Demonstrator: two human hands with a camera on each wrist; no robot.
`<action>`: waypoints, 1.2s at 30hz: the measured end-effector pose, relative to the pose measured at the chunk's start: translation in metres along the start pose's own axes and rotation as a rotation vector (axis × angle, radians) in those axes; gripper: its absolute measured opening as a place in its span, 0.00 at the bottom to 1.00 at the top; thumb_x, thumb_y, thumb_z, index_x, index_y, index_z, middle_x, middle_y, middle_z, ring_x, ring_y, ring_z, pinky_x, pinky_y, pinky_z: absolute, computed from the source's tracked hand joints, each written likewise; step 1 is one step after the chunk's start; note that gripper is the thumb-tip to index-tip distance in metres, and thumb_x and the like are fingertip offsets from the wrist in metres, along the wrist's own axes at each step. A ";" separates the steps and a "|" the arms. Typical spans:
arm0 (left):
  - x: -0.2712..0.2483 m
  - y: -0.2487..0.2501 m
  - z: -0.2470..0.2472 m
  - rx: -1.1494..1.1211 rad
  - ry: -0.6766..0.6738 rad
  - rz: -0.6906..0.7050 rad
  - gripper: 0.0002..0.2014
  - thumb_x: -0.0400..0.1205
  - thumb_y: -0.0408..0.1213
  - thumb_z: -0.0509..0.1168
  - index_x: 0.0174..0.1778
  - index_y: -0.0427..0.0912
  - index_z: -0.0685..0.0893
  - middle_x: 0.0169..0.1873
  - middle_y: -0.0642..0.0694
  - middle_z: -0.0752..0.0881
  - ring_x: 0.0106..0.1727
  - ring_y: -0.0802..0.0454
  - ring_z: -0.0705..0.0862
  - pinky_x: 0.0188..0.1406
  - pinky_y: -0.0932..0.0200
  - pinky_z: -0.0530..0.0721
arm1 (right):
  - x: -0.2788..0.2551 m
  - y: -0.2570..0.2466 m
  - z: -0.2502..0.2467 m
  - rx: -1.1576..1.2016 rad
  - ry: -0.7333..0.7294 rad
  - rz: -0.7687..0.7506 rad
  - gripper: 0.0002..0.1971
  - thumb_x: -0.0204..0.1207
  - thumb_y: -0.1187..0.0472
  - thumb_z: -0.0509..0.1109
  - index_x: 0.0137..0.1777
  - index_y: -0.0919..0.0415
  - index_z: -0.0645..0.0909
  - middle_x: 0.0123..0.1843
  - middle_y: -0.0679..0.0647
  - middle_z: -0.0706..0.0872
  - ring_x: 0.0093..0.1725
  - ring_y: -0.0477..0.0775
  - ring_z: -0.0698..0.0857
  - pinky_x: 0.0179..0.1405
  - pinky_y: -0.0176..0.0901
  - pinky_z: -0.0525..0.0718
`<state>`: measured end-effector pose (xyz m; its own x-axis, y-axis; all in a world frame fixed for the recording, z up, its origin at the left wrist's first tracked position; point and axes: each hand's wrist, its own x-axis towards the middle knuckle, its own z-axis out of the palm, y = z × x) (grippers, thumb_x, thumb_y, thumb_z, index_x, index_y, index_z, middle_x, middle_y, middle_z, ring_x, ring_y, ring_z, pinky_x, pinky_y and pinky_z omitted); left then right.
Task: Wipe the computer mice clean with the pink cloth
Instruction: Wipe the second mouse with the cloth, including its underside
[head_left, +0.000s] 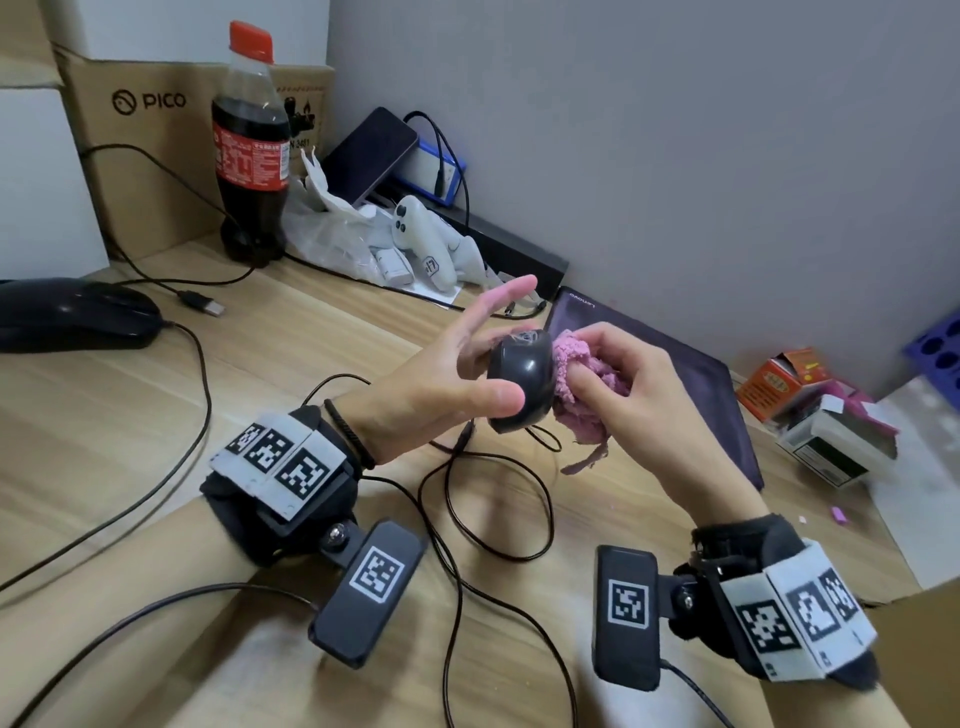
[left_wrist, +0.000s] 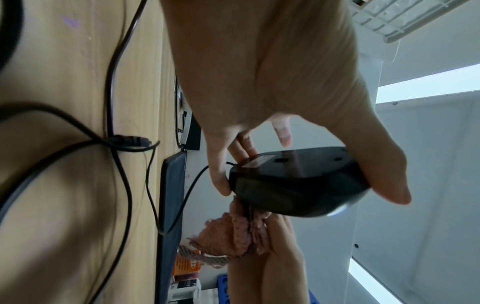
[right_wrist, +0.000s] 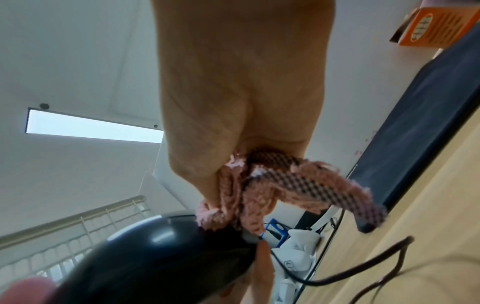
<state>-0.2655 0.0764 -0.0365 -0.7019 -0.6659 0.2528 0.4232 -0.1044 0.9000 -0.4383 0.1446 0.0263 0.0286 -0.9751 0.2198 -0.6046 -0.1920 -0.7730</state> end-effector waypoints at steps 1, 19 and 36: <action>0.000 0.000 -0.001 0.029 0.009 0.006 0.58 0.60 0.42 0.85 0.83 0.59 0.59 0.75 0.32 0.73 0.72 0.34 0.78 0.73 0.37 0.74 | 0.000 -0.003 -0.001 0.024 -0.014 -0.027 0.06 0.82 0.65 0.67 0.50 0.54 0.84 0.39 0.48 0.88 0.36 0.40 0.86 0.32 0.37 0.85; 0.002 0.008 0.015 0.819 0.070 0.160 0.64 0.57 0.40 0.87 0.83 0.65 0.52 0.66 0.52 0.68 0.73 0.66 0.67 0.66 0.78 0.70 | -0.020 -0.004 -0.013 0.030 -0.046 0.117 0.04 0.79 0.61 0.70 0.51 0.60 0.83 0.38 0.52 0.87 0.34 0.46 0.86 0.33 0.36 0.85; 0.013 -0.005 0.046 1.018 -0.108 0.205 0.69 0.55 0.45 0.87 0.84 0.62 0.44 0.66 0.46 0.63 0.74 0.59 0.64 0.76 0.61 0.71 | -0.054 0.015 -0.022 -0.033 0.088 0.225 0.04 0.77 0.60 0.71 0.42 0.58 0.81 0.33 0.50 0.87 0.30 0.48 0.85 0.29 0.52 0.87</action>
<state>-0.3029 0.1021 -0.0219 -0.7401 -0.5253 0.4199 -0.1074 0.7087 0.6973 -0.4666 0.1963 0.0160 -0.1780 -0.9793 0.0967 -0.6134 0.0336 -0.7890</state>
